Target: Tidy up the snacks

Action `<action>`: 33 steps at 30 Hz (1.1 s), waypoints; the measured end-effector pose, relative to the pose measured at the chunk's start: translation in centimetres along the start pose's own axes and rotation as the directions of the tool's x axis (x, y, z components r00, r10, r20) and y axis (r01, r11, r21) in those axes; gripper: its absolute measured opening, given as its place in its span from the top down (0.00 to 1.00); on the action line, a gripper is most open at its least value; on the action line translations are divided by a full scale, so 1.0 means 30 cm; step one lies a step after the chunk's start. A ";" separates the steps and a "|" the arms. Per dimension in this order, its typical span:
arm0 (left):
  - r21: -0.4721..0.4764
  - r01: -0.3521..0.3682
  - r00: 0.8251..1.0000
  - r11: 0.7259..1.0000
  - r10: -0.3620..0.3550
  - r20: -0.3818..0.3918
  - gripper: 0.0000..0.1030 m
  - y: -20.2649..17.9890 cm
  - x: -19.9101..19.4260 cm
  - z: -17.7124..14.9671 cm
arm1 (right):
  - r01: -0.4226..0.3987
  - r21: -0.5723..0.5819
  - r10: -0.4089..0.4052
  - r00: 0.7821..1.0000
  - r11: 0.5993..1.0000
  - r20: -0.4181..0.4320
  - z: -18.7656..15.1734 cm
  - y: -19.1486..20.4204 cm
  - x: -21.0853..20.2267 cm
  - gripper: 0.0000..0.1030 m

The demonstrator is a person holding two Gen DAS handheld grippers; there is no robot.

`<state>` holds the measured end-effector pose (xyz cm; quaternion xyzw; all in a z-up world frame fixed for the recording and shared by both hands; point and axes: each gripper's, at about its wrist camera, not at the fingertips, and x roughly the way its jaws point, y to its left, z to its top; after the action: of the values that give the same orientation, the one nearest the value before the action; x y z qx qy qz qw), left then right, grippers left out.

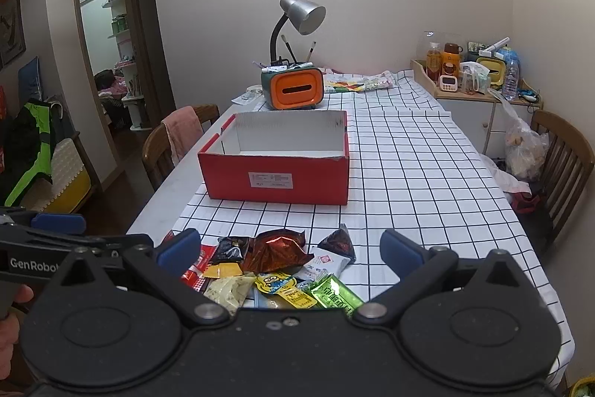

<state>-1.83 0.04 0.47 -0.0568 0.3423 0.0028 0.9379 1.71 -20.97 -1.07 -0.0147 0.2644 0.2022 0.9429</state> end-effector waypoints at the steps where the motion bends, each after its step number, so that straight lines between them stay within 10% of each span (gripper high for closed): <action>1: 0.001 0.000 1.000 1.000 0.000 -0.001 0.00 -0.001 0.000 -0.001 | -0.001 -0.001 0.001 1.000 1.000 0.000 0.000 0.000 0.000 0.00; 33: -0.007 -0.013 0.999 1.000 0.013 -0.035 0.00 -0.031 0.056 -0.013 | -0.036 -0.013 0.036 0.999 0.999 -0.026 -0.023 -0.045 0.018 0.00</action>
<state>-0.75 -0.97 -0.80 -0.0582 0.3590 0.0091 0.9315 2.32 -22.10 -2.04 -0.0189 0.2756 0.2206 0.9354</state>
